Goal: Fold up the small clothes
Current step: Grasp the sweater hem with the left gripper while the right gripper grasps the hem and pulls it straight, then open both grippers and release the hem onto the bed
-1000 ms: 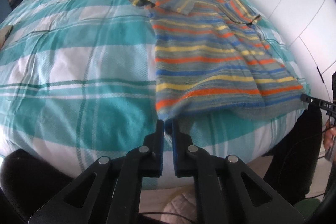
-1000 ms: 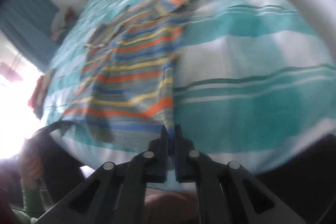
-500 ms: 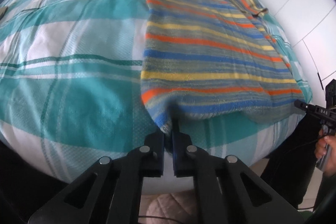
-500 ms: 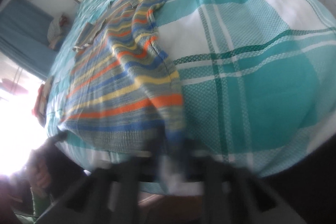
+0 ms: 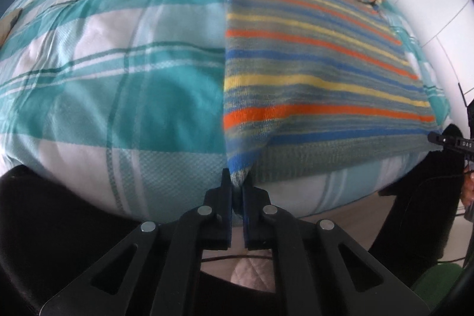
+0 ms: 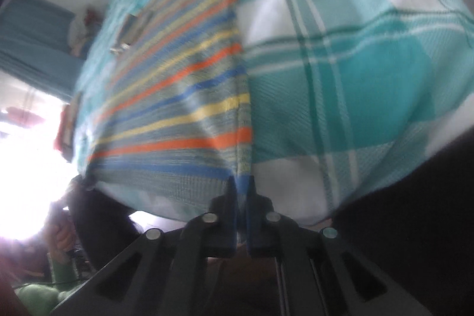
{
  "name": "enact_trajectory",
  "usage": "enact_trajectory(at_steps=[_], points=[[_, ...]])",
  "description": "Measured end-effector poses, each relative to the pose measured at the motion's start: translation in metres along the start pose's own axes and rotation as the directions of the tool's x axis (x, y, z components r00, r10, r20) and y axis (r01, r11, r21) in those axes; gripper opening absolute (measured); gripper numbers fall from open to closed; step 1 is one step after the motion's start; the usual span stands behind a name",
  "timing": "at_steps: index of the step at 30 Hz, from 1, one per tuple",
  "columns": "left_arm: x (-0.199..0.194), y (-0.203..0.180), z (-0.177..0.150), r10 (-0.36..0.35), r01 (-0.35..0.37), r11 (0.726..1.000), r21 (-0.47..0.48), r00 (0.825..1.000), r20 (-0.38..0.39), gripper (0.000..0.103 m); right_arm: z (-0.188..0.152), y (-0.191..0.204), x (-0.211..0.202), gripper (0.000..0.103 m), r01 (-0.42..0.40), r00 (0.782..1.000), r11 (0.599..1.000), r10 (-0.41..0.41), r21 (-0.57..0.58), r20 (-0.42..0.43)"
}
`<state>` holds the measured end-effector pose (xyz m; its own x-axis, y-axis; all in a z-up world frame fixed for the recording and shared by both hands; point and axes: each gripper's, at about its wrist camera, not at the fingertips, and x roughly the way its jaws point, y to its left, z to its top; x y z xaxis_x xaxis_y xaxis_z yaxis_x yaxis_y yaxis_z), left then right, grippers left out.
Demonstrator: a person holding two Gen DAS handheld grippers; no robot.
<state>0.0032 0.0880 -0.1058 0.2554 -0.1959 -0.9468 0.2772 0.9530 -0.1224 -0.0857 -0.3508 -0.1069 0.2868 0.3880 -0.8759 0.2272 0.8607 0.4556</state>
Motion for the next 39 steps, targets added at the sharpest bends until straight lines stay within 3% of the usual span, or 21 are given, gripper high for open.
enact_trajectory(at_steps=[3,11,23,27,29,32,34,36,39], points=[[0.005,-0.006,0.002,0.043,-0.043,0.999,0.018,0.999,0.008,0.003,0.001,0.005,0.009,0.004,0.023,1.0,1.0,-0.023,-0.003,-0.002],[0.011,-0.004,0.002,0.046,-0.046,0.999,-0.018,0.999,0.013,0.004,0.005,0.014,0.025,0.004,0.067,0.998,0.998,-0.067,-0.014,0.017],[0.009,-0.013,-0.003,0.106,-0.107,0.994,0.02,0.994,0.011,0.009,-0.005,-0.001,0.016,0.01,0.107,0.994,0.994,-0.107,-0.005,0.022],[0.002,-0.011,-0.012,0.12,-0.12,0.993,0.013,0.992,-0.024,0.03,-0.008,-0.006,0.006,0.021,0.154,0.988,0.988,-0.154,-0.008,0.015],[-0.014,-0.009,-0.015,0.126,-0.126,0.992,0.007,0.992,-0.001,0.034,-0.009,-0.01,-0.006,0.024,0.181,0.983,0.984,-0.18,-0.006,0.031],[-0.047,-0.007,-0.008,0.136,-0.136,0.991,-0.007,0.986,0.094,0.049,-0.002,-0.002,-0.036,0.024,0.295,0.95,0.955,-0.288,-0.043,0.125],[-0.068,-0.008,0.003,0.139,-0.139,0.99,-0.011,0.972,0.188,0.067,0.008,0.015,-0.053,0.024,0.344,0.926,0.934,-0.321,-0.096,0.198],[-0.078,-0.014,0.02,0.114,-0.117,0.993,-0.003,0.957,0.269,0.075,0.021,0.041,-0.062,0.027,0.332,0.924,0.928,-0.285,-0.167,0.254],[-0.073,-0.028,0.052,0.089,-0.096,0.995,0.003,0.931,0.353,0.079,0.047,0.076,-0.063,0.035,0.299,0.932,0.909,-0.213,-0.29,0.294]])
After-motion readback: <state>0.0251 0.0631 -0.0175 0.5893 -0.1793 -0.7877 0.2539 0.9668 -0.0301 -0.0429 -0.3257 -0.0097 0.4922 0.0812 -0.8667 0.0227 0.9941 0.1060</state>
